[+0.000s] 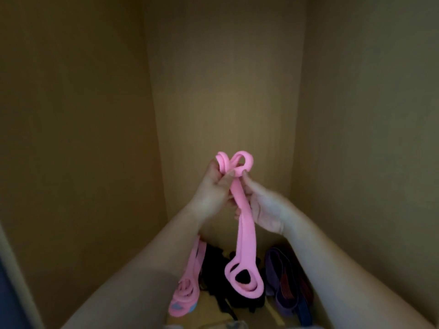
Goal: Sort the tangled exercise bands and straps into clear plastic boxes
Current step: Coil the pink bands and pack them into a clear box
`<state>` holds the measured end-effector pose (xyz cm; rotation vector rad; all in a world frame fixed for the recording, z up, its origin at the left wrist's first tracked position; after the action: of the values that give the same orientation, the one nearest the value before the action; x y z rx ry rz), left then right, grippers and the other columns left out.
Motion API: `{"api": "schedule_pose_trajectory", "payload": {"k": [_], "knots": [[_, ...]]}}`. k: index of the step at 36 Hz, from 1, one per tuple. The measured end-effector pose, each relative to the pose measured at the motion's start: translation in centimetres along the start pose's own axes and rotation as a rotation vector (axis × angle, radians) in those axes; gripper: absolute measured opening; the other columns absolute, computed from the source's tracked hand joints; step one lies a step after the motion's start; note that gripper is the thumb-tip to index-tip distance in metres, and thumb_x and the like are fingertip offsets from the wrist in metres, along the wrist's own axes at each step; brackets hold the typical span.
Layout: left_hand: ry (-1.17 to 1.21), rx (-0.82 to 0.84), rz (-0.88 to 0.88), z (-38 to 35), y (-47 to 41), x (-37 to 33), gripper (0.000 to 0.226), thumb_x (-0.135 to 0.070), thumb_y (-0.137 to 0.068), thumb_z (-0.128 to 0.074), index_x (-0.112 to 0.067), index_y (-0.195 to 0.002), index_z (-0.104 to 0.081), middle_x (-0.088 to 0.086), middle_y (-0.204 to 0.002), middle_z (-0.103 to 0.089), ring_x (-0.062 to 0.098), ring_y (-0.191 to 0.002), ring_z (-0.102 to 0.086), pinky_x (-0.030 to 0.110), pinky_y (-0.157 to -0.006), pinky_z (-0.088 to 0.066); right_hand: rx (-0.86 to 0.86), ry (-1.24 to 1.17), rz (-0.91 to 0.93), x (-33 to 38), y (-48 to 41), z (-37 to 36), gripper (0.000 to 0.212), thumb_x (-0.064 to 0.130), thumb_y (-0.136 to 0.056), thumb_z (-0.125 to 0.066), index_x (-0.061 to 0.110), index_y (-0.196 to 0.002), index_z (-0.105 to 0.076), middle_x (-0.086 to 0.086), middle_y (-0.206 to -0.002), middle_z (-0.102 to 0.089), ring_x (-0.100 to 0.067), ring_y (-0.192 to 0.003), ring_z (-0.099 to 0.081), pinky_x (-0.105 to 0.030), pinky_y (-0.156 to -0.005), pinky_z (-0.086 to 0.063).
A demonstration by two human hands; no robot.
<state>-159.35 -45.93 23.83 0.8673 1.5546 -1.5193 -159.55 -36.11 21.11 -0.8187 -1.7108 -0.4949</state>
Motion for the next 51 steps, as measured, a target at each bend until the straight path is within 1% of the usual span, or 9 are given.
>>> {"api": "schedule_pose_trajectory", "payload": {"k": [4, 8, 14, 19, 25, 29, 32, 37, 51], "knots": [[-0.506, 0.095, -0.272, 1.1, 1.0, -0.2, 0.026, -0.006, -0.094, -0.047, -0.012, -0.119, -0.043, -0.005, -0.104, -0.057, -0.006, -0.088, -0.055, 0.007, -0.081, -0.041, -0.075, 0.092, -0.032, 0.6, 0.3, 0.9, 0.067, 0.065, -0.077, -0.046, 0.005, -0.1, -0.066, -0.005, -0.068, -0.06, -0.012, -0.053, -0.052, -0.023, -0.054, -0.044], [-0.697, 0.188, -0.444, 0.8, 2.1, -0.6, 0.042, -0.01, -0.089, -0.047, -0.002, -0.131, -0.048, 0.005, -0.119, -0.06, 0.008, -0.106, -0.056, 0.006, -0.091, -0.037, -0.152, 0.106, -0.083, 0.4, 0.2, 1.3, 0.062, 0.064, -0.081, -0.05, 0.006, -0.097, -0.066, -0.005, -0.066, -0.059, -0.012, -0.052, -0.051, -0.024, -0.055, -0.044], [-0.672, 0.247, -0.33, 0.6, 1.2, 0.7, 0.036, -0.029, -0.094, -0.06, -0.013, -0.126, -0.061, 0.004, -0.126, -0.063, 0.012, -0.115, -0.058, 0.034, -0.106, -0.042, -0.289, 0.134, -0.116, -0.9, -0.1, 2.0, 0.053, 0.061, -0.085, -0.053, 0.01, -0.084, -0.066, -0.006, -0.068, -0.058, -0.014, -0.053, -0.047, -0.027, -0.054, -0.041], [-0.739, 0.299, -0.439, 0.9, 2.7, 0.9, 0.042, -0.001, -0.092, -0.054, 0.0, -0.133, -0.051, 0.008, -0.133, -0.055, 0.01, -0.122, -0.052, 0.018, -0.105, -0.036, -0.263, 0.121, -0.101, -1.6, -0.2, 2.1, 0.054, 0.06, -0.089, -0.048, 0.009, -0.088, -0.066, -0.007, -0.064, -0.061, -0.015, -0.052, -0.051, -0.029, -0.054, -0.043], [-0.326, 0.278, -0.109, 0.8, 3.5, 1.4, 0.053, -0.008, -0.086, -0.053, -0.017, -0.136, -0.039, -0.005, -0.133, -0.051, -0.001, -0.12, -0.051, 0.02, -0.109, -0.036, -0.277, 0.09, 0.01, -2.0, -0.4, 3.2, 0.03, 0.035, -0.089, -0.06, 0.007, -0.095, -0.067, -0.008, -0.067, -0.058, -0.013, -0.047, -0.05, -0.025, -0.048, -0.043], [-0.117, 0.175, 0.126, 1.0, 3.2, 2.1, 0.055, -0.041, -0.091, -0.058, 0.001, -0.126, -0.054, 0.021, -0.118, -0.064, 0.026, -0.105, -0.065, 0.037, -0.093, -0.053, -0.218, 0.163, 0.144, -1.4, 0.0, 3.1, 0.045, 0.036, -0.081, -0.063, 0.0, -0.108, -0.067, -0.015, -0.086, -0.068, -0.019, -0.067, -0.06, -0.027, -0.057, -0.048], [-0.084, 0.18, 0.17, 0.8, 3.5, 2.7, 0.04, -0.026, -0.094, -0.056, 0.006, -0.118, -0.057, 0.025, -0.105, -0.067, 0.032, -0.092, -0.068, 0.037, -0.083, -0.058, -0.179, 0.152, 0.15, -1.4, 0.1, 2.9, 0.048, 0.034, -0.082, -0.061, -0.001, -0.116, -0.063, -0.02, -0.102, -0.07, -0.026, -0.085, -0.067, -0.03, -0.065, -0.053], [-0.202, 0.031, 0.056, 1.2, 3.6, 3.5, 0.025, 0.003, -0.086, -0.065, -0.001, -0.11, -0.062, 0.012, -0.095, -0.07, 0.015, -0.079, -0.066, 0.025, -0.069, -0.054, -0.144, 0.073, -0.016, -2.7, 0.0, 2.9, 0.039, 0.027, -0.094, -0.054, 0.003, -0.125, -0.058, -0.02, -0.116, -0.067, -0.032, -0.103, -0.065, -0.048, -0.09, -0.053], [-0.734, 0.017, -0.407, 2.0, 7.9, 5.8, 0.044, -0.01, -0.078, -0.076, -0.005, -0.12, -0.065, -0.007, -0.111, -0.063, -0.009, -0.1, -0.056, 0.001, -0.085, -0.042, -0.134, 0.222, -0.311, -8.5, 3.0, 5.1, 0.065, 0.052, -0.076, -0.066, 0.001, -0.116, -0.063, -0.011, -0.084, -0.066, -0.019, -0.071, -0.061, -0.03, -0.069, -0.051]]}}
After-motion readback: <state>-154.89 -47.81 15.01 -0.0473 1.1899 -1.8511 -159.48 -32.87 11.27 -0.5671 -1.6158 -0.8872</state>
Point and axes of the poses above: each hand's wrist, its own y-axis away from the middle knuckle, its own z-axis out of the back of the hand, x = y × z, the point moved 6 cm from there along -y, towards the middle knuckle
